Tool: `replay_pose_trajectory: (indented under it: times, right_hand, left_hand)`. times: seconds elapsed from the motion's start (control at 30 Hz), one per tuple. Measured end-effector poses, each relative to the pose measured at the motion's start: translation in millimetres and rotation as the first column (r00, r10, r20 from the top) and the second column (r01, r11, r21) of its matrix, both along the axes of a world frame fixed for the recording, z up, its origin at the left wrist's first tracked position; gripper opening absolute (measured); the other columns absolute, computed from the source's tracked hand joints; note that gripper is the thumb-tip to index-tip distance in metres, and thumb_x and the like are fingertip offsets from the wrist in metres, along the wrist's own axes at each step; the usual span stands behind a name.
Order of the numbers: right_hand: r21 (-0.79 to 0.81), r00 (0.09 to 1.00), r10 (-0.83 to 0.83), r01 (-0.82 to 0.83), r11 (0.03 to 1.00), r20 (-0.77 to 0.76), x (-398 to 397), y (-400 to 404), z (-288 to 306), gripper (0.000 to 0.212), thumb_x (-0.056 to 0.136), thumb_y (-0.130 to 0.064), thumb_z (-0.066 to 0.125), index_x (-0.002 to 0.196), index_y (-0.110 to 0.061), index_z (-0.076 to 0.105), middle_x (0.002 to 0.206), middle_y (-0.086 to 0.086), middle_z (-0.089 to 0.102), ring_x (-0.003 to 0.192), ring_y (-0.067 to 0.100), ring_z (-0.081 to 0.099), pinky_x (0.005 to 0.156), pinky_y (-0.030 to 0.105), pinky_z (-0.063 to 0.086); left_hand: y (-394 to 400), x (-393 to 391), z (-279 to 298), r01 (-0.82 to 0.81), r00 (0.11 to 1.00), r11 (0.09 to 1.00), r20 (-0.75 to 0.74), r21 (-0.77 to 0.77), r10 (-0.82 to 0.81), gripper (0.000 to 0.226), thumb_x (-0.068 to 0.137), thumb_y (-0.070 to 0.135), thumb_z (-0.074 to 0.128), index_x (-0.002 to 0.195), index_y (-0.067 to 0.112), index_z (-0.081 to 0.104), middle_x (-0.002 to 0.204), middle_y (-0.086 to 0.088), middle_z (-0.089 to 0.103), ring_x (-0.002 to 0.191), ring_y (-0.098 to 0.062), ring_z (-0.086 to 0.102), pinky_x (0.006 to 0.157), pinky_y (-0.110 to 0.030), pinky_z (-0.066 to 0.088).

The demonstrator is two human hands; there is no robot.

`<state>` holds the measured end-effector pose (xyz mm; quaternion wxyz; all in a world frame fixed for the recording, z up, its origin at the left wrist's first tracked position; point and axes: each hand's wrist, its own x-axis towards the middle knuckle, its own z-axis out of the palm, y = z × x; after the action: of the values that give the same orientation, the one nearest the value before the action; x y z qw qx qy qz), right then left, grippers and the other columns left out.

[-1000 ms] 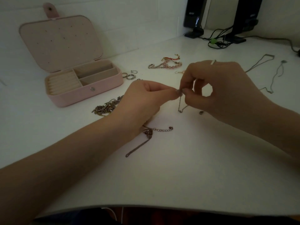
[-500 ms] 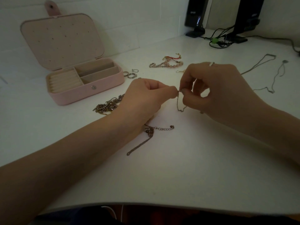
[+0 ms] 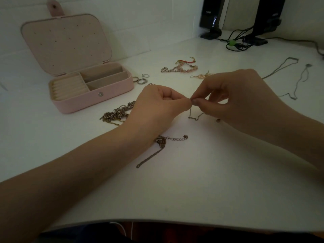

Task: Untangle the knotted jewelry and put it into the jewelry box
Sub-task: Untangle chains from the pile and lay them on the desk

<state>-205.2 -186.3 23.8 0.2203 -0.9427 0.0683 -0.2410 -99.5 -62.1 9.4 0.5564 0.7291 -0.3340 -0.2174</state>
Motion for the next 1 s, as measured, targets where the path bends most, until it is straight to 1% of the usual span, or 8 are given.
replay_pose_trajectory:
  times: [0.13, 0.2, 0.3, 0.5, 0.57, 0.73, 0.93, 1.0]
  right_hand:
    - [-0.015, 1.0, -0.021, 0.021, 1.0, 0.0, -1.1, 2.4, 0.3, 0.006, 0.079, -0.022, 0.067, 0.075, -0.027, 0.069, 0.061, -0.027, 0.057, 0.073, 0.002, 0.062, 0.068, 0.019, 0.047]
    - [0.011, 1.0, -0.027, 0.027, 1.0, -0.005, -1.4, 3.9, 0.7, 0.01, 0.077, -0.021, 0.068, 0.071, -0.029, 0.065, 0.057, -0.023, 0.06, 0.072, 0.0, 0.062, 0.068, 0.016, 0.049]
    - [0.109, 0.998, -0.055, 0.059, 0.992, -0.032, -0.8, 3.8, 1.4, 0.007, 0.074, -0.024, 0.067, 0.069, -0.029, 0.065, 0.071, -0.031, 0.062, 0.064, -0.004, 0.062, 0.062, 0.011, 0.049]
    - [0.271, 0.993, -0.1, 0.115, 0.956, -0.07, 0.2, 0.5, -0.5, 0.004, 0.079, -0.026, 0.072, 0.081, -0.024, 0.07, 0.065, -0.015, 0.068, 0.056, 0.001, 0.066, 0.058, 0.016, 0.053]
    - [0.267, 0.993, -0.087, 0.106, 0.958, -0.082, -0.3, 1.1, 0.4, 0.003, 0.081, -0.025, 0.071, 0.084, -0.024, 0.071, 0.066, -0.014, 0.068, 0.056, 0.001, 0.066, 0.056, 0.014, 0.053]
    - [0.267, 0.995, -0.058, 0.077, 0.961, -0.082, -1.5, 3.6, 1.4, 0.008, 0.081, -0.019, 0.073, 0.075, -0.024, 0.071, 0.065, -0.008, 0.07, 0.056, 0.001, 0.066, 0.056, 0.011, 0.052]
    - [0.084, 0.992, -0.107, 0.113, 0.99, -0.065, -0.9, 8.2, 0.2, 0.018, 0.082, -0.015, 0.069, 0.069, -0.027, 0.065, 0.062, -0.016, 0.062, 0.071, -0.006, 0.06, 0.062, 0.005, 0.046]
    - [0.047, 0.991, -0.118, 0.121, 0.992, -0.057, -0.7, 8.5, -1.1, 0.016, 0.079, -0.016, 0.069, 0.068, -0.026, 0.063, 0.059, -0.016, 0.059, 0.069, -0.005, 0.058, 0.061, 0.007, 0.045]
  left_hand:
    - [0.9, -1.5, -1.1, 0.013, 0.998, 1.0, 0.065, -0.002, -0.012, 0.021, 0.081, 0.012, 0.071, 0.062, 0.019, 0.066, 0.045, 0.0, 0.04, 0.034, -0.003, 0.025, 0.036, -0.012, 0.024]
    - [1.5, -1.9, -1.4, 0.024, 0.993, 1.0, 0.116, 0.006, -0.024, 0.019, 0.083, 0.012, 0.07, 0.065, 0.018, 0.065, 0.041, 0.006, 0.038, 0.031, -0.003, 0.025, 0.035, -0.011, 0.024]
    - [1.7, -2.6, -2.0, 0.04, 0.981, 0.999, 0.191, 0.017, -0.042, 0.014, 0.085, 0.012, 0.067, 0.072, 0.014, 0.065, 0.036, 0.013, 0.035, 0.029, -0.004, 0.03, 0.037, -0.008, 0.025]
    - [-0.2, -4.0, -3.3, 0.046, 0.969, 0.999, 0.243, 0.028, -0.052, 0.015, 0.087, 0.012, 0.064, 0.074, 0.019, 0.063, 0.034, 0.014, 0.034, 0.03, -0.003, 0.031, 0.038, -0.007, 0.025]
    - [-0.3, -3.2, -2.8, 0.043, 0.971, 0.999, 0.234, 0.021, -0.047, 0.017, 0.087, 0.012, 0.064, 0.072, 0.02, 0.063, 0.035, 0.014, 0.033, 0.03, -0.004, 0.029, 0.037, -0.007, 0.024]
    - [-0.3, -2.7, -3.2, 0.043, 0.964, 0.999, 0.26, 0.032, -0.05, 0.019, 0.087, 0.013, 0.064, 0.07, 0.022, 0.062, 0.035, 0.012, 0.034, 0.032, -0.004, 0.03, 0.039, -0.009, 0.026]
    - [-1.6, -3.0, -5.6, 0.011, 0.933, 0.998, 0.358, 0.065, -0.034, 0.017, 0.087, 0.02, 0.065, 0.071, 0.025, 0.061, 0.035, 0.015, 0.04, 0.034, -0.002, 0.037, 0.042, -0.011, 0.029]
    - [-2.0, -3.2, -5.4, 0.001, 0.925, 0.998, 0.379, 0.069, -0.027, 0.018, 0.086, 0.021, 0.065, 0.07, 0.026, 0.059, 0.035, 0.016, 0.04, 0.036, -0.001, 0.038, 0.043, -0.012, 0.031]
